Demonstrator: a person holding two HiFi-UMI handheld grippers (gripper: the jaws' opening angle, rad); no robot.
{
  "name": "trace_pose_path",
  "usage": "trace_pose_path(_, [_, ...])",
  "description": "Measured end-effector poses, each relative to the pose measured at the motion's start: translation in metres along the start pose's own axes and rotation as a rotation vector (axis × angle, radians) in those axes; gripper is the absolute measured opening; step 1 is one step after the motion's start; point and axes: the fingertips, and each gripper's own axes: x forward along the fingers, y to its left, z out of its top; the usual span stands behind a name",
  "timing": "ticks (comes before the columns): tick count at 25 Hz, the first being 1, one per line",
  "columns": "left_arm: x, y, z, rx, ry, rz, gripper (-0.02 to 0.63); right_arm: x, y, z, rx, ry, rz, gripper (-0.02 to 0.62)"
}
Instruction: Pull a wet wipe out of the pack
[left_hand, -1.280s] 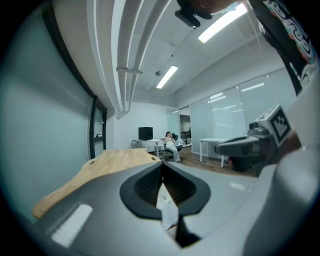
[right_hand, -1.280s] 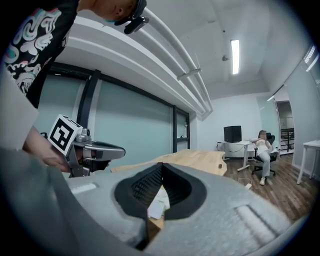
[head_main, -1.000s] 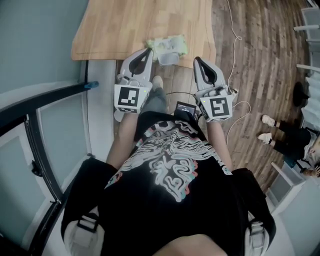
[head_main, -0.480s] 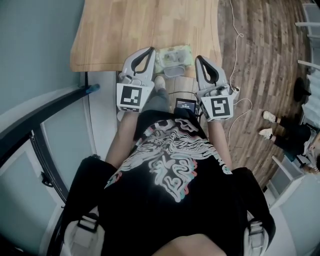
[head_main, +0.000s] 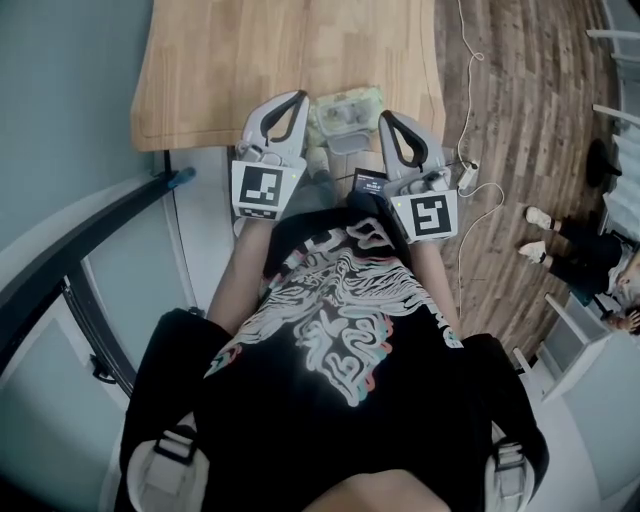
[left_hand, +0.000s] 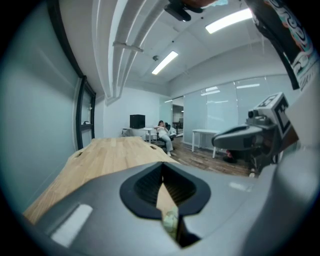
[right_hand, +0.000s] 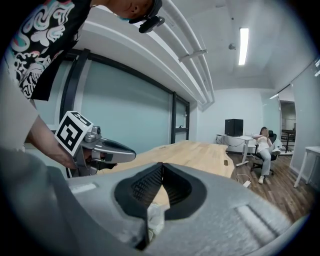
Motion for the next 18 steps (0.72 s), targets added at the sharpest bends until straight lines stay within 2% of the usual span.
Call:
trace_pose_path(8, [0.004, -0.011, -0.009, -0.014, 0.032, 0.001, -0.008, 0.000, 0.004, -0.011, 0.006, 0.026, 0.049, 0.002])
trace_pose_path(18, [0.015, -0.020, -0.015, -0.031, 0.087, 0.046, -0.008, 0.009, -0.005, -0.022, 0.016, 0.047, 0.145, 0.002])
